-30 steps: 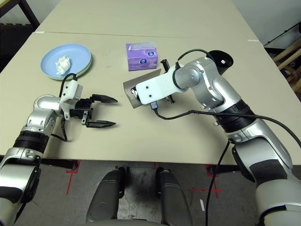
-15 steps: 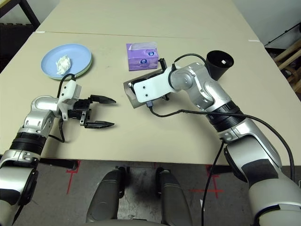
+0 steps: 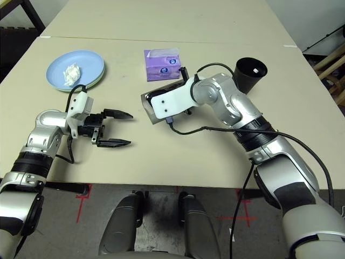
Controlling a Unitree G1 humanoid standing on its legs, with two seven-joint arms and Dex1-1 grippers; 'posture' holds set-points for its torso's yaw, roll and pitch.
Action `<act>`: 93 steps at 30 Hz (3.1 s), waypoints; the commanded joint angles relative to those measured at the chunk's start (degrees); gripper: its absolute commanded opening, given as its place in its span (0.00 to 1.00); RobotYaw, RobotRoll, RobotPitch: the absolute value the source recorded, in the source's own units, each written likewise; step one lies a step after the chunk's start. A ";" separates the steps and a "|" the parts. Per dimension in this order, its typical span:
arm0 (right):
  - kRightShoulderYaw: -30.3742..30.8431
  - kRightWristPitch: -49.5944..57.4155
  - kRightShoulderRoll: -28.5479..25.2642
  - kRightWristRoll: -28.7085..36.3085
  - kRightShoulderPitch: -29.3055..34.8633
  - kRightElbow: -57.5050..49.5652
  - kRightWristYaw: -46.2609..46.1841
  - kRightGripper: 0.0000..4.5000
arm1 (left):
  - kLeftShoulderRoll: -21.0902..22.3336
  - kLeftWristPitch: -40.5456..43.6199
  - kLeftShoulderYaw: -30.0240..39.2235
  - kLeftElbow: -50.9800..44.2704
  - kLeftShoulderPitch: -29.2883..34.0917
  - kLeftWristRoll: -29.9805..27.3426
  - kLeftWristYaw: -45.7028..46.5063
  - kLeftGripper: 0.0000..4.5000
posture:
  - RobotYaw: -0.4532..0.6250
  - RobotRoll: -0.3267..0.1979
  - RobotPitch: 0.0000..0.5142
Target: Organize and tidy the items on the table.
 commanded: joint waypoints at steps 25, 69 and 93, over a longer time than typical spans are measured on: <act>1.84 -4.70 0.05 -0.66 -1.37 5.09 3.18 0.07 | 0.66 1.29 0.52 -2.69 2.01 -0.03 0.52 1.00 | 0.59 0.62 0.41; -2.57 1.89 -2.13 6.58 -2.32 -3.72 10.68 0.99 | 0.17 0.46 0.38 -0.97 0.68 0.26 0.30 1.00 | 0.57 0.62 0.36; -38.46 43.18 14.07 51.70 18.40 -19.36 -7.02 0.99 | 0.04 0.59 1.43 2.25 -1.81 -0.28 0.62 1.00 | 0.55 0.62 0.38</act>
